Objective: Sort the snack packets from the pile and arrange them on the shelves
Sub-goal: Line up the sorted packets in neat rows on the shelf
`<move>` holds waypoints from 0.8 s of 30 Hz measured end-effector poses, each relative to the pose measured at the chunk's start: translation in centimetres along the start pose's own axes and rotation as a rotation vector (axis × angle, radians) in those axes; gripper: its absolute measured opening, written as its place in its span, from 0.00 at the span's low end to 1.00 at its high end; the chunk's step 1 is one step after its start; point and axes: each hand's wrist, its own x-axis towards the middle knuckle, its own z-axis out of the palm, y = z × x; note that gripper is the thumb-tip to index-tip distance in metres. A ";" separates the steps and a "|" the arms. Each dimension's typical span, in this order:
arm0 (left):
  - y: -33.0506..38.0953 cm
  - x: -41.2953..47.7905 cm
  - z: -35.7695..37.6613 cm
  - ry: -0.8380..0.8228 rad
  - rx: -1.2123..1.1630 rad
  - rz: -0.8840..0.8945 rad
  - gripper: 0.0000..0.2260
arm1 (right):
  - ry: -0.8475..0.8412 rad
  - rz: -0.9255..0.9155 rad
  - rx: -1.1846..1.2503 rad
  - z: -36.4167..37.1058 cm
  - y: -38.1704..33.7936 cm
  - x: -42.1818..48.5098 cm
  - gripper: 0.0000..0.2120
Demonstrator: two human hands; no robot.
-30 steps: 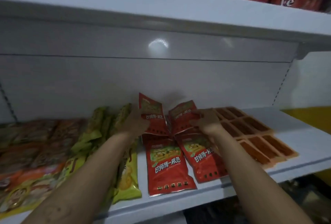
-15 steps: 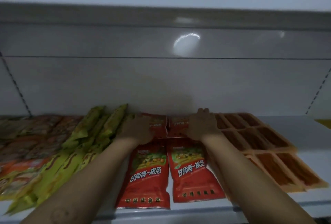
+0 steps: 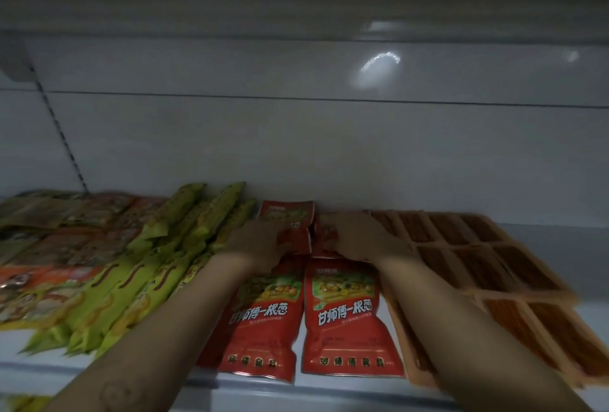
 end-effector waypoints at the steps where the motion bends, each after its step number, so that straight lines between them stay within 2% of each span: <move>1: 0.0 0.0 0.1 0.006 -0.006 -0.003 0.22 | 0.002 -0.004 0.014 0.0 0.0 0.0 0.19; 4: -0.2 -0.2 0.1 0.012 -0.027 0.000 0.23 | 0.009 0.000 0.028 -0.1 -0.3 0.0 0.20; 8: -1.1 -1.2 -0.4 0.065 -0.019 -0.020 0.23 | 0.039 0.023 -0.045 -1.7 -2.1 0.4 0.27; 12: -3.4 -4.2 -3.5 0.178 0.052 -0.030 0.20 | 0.075 -0.053 -0.048 -3.5 -7.4 1.3 0.33; 16: -9.1 -10.1 -7.4 0.370 0.035 -0.029 0.32 | 0.135 -0.156 -0.033 -4.2 -14.9 1.6 0.34; 20: -16.7 -15.7 -10.4 0.378 0.158 -0.244 0.23 | 0.131 -0.253 -0.002 -4.2 -23.5 2.0 0.38; 24: -24.3 -22.3 -12.4 0.443 0.150 -0.382 0.29 | 0.158 -0.368 0.039 -3.1 -32.9 1.9 0.42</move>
